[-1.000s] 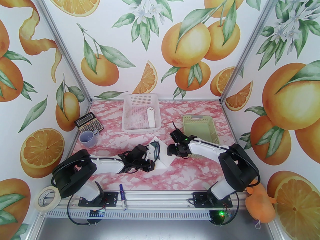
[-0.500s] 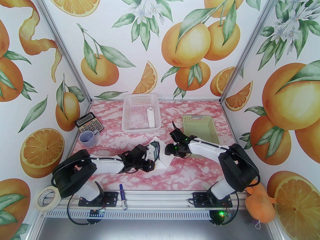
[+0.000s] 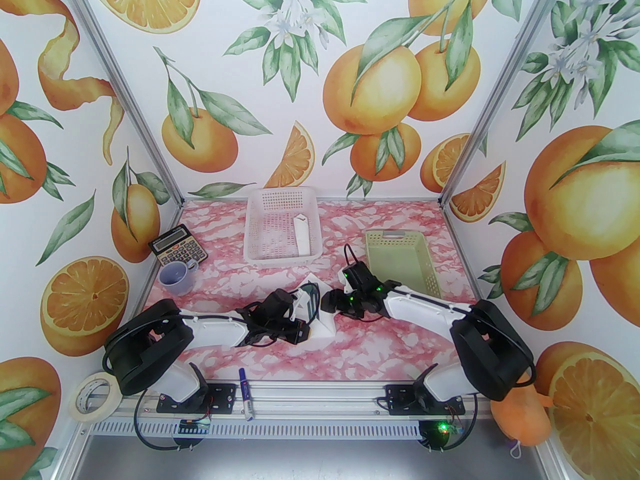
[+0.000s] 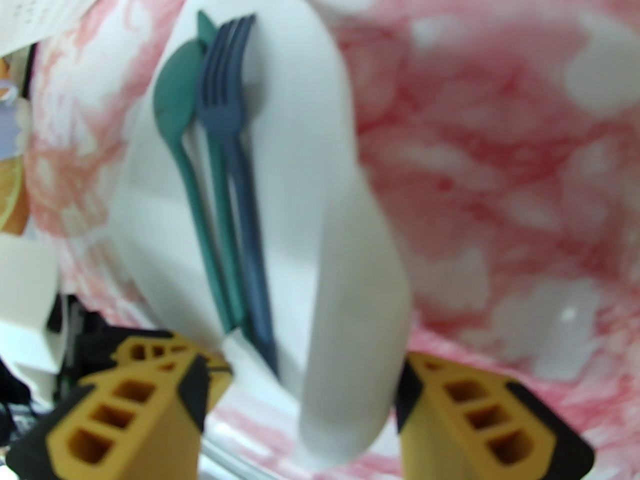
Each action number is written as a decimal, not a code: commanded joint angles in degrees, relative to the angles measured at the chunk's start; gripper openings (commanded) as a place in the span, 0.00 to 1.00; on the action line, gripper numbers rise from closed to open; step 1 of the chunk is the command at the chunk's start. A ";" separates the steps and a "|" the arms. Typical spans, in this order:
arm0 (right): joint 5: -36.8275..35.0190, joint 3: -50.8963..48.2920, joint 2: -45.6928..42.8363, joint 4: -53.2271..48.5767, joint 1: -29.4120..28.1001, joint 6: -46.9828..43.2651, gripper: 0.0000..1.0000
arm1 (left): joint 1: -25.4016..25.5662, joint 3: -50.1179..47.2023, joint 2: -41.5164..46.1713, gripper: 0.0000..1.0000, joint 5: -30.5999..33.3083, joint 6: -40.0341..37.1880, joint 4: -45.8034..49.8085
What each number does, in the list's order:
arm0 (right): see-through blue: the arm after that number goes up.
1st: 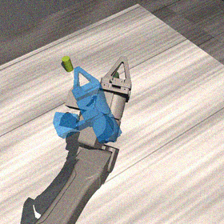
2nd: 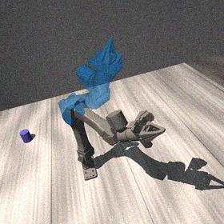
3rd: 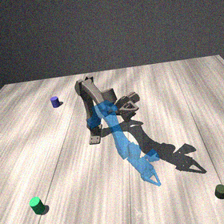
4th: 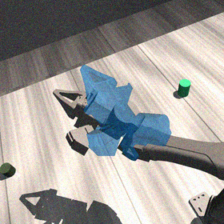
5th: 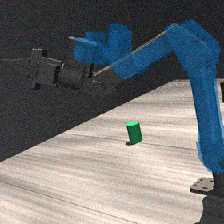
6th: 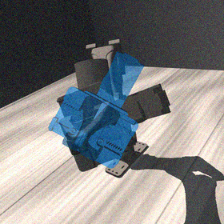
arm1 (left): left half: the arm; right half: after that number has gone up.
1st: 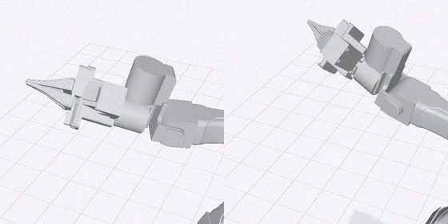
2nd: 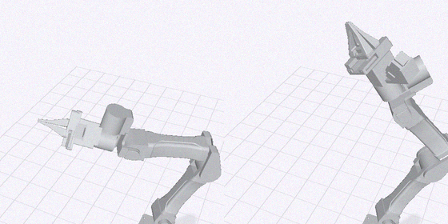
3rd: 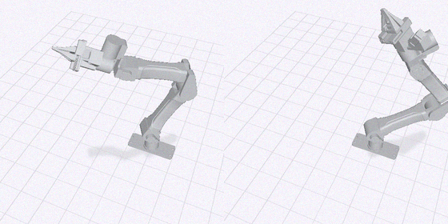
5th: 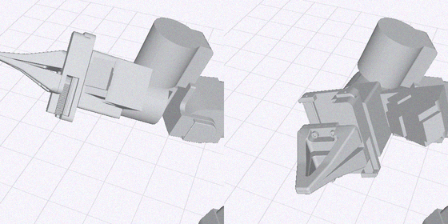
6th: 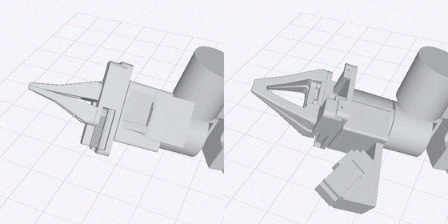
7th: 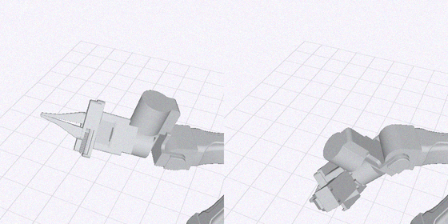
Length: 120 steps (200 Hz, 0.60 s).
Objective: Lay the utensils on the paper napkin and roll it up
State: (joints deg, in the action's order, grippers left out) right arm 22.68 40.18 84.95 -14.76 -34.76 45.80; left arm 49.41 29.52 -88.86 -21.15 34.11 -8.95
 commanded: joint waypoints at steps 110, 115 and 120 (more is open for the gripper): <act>1.58 -3.27 -3.86 6.38 3.23 2.45 0.61 | -0.29 -0.21 0.09 0.00 0.97 -0.92 1.19; 1.78 -3.27 -4.06 6.68 3.76 2.45 0.61 | -0.35 -0.19 0.08 0.00 1.02 -0.89 1.19; 2.06 -3.18 -4.03 7.10 4.18 2.49 0.61 | -0.29 -0.09 0.07 0.00 0.94 -0.92 1.21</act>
State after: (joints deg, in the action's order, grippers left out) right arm 24.88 36.25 82.59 -9.78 -32.51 49.45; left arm 49.41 29.50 -88.86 -21.12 34.11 -8.93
